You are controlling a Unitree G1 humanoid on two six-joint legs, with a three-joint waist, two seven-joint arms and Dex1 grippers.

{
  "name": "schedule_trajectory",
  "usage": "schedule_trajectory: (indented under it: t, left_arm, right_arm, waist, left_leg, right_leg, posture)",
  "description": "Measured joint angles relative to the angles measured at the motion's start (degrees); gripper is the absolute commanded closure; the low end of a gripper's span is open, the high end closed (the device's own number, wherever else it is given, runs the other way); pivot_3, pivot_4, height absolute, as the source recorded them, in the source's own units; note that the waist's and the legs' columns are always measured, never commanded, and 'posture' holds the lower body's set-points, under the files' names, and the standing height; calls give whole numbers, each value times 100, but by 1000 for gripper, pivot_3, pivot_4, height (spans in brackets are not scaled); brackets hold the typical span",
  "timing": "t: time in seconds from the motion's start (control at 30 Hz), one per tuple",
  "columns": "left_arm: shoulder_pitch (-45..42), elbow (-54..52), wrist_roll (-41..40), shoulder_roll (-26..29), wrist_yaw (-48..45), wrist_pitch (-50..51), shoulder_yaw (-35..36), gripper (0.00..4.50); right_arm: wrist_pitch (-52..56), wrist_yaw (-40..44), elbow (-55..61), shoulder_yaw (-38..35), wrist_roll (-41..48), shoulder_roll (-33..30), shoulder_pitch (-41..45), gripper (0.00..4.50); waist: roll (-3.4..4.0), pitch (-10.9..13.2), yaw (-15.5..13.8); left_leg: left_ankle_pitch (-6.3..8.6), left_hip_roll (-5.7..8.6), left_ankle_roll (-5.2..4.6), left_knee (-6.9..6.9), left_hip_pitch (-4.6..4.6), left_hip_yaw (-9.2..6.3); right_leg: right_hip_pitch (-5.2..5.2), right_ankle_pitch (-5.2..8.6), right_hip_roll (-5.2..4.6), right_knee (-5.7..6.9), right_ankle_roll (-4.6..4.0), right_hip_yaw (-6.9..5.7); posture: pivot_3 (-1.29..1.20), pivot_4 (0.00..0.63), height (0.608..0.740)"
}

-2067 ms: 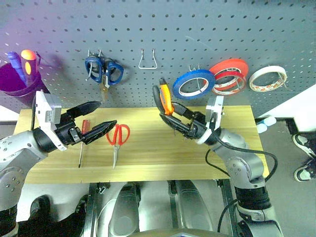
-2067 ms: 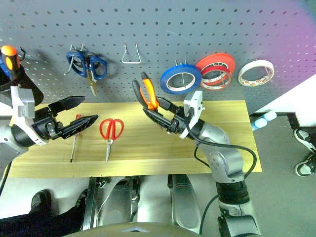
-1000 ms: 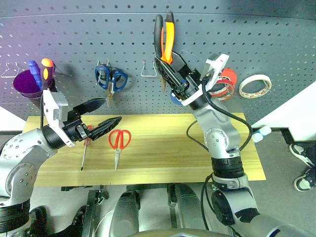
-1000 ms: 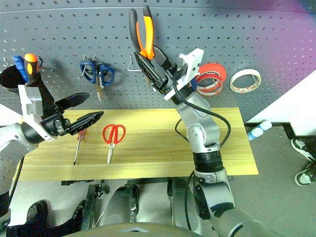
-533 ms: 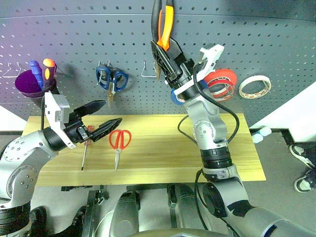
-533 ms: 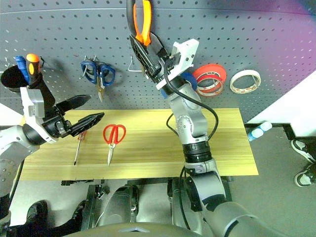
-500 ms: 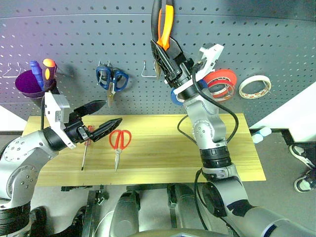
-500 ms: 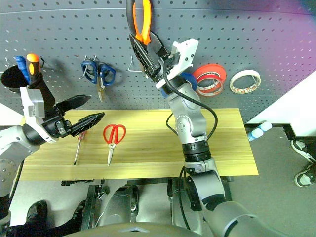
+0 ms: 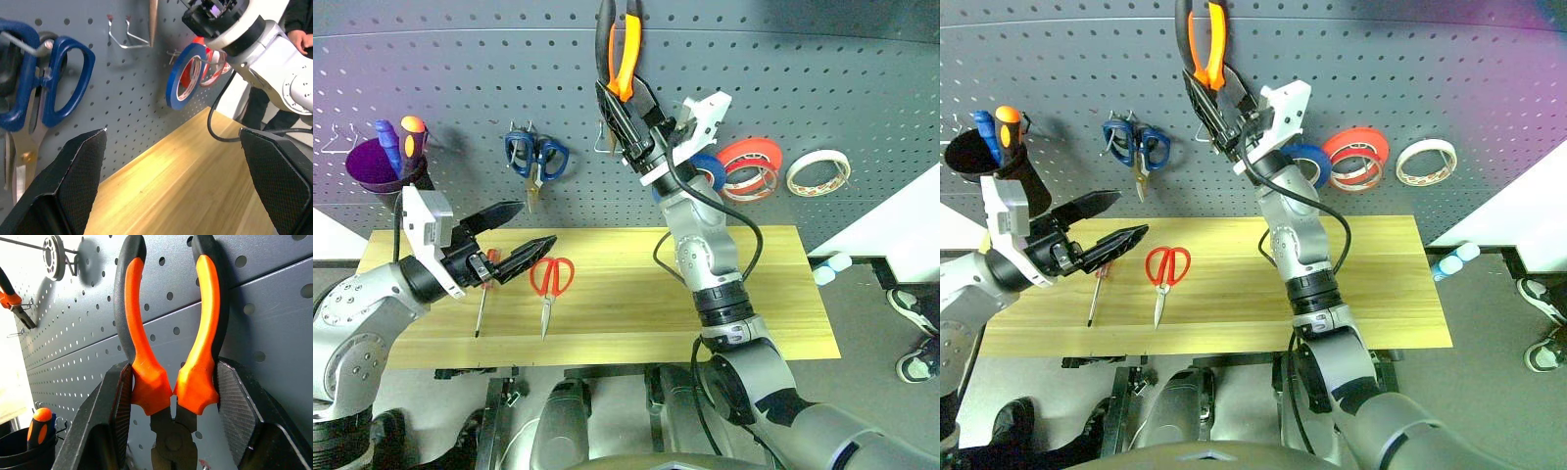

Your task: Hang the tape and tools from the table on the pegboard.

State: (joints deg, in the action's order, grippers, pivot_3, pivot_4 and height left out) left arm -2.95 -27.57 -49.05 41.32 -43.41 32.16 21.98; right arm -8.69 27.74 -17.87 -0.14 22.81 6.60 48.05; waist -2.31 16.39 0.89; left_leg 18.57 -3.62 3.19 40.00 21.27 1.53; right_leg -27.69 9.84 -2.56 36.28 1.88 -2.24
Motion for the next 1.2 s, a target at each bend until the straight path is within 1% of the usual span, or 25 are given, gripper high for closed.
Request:
schedule_trajectory:
  t: [0.3, 0.47, 0.87, 1.2]
  left_arm:
    - [5, -29, -16, 0, 21, -1, 18, 0]
    - [5, -41, -33, 1, 55, 0, 27, 0]
    - [-9, -62, -62, 40, 77, 6, 31, 0]
    - [80, -191, -174, 71, 138, 17, 162, 0]
  right_arm:
    - [-313, -35, -414, -10, -26, 4, 313, 2371]
    - [-600, -168, -591, 12, -296, 3, 378, 2371]
    - [-1187, -261, -853, 164, -710, 3, 340, 2371]
    - [-1536, -367, -932, 256, -1077, -2, 38, 2371]
  waist:
    - [1, 0, -17]
    - [1, 0, -16]
    - [3, 2, -13]
    - [5, 3, -12]
  left_leg:
    - [0, 0, 0, 1, -3, -3]
    - [0, 0, 0, 0, -3, -4]
    - [0, -2, -1, -4, 2, -5]
    - [1, -2, -2, -7, 3, -7]
  right_leg:
    - [8, -1, 0, -4, -2, -2]
    - [8, -1, 0, -5, -2, -2]
    - [5, 0, 1, -14, -2, -4]
    - [5, 1, 2, -18, -2, -5]
  posture:
    - [43, 219, 733]
    - [44, 219, 733]
    - [46, 226, 733]
    - [55, 229, 733]
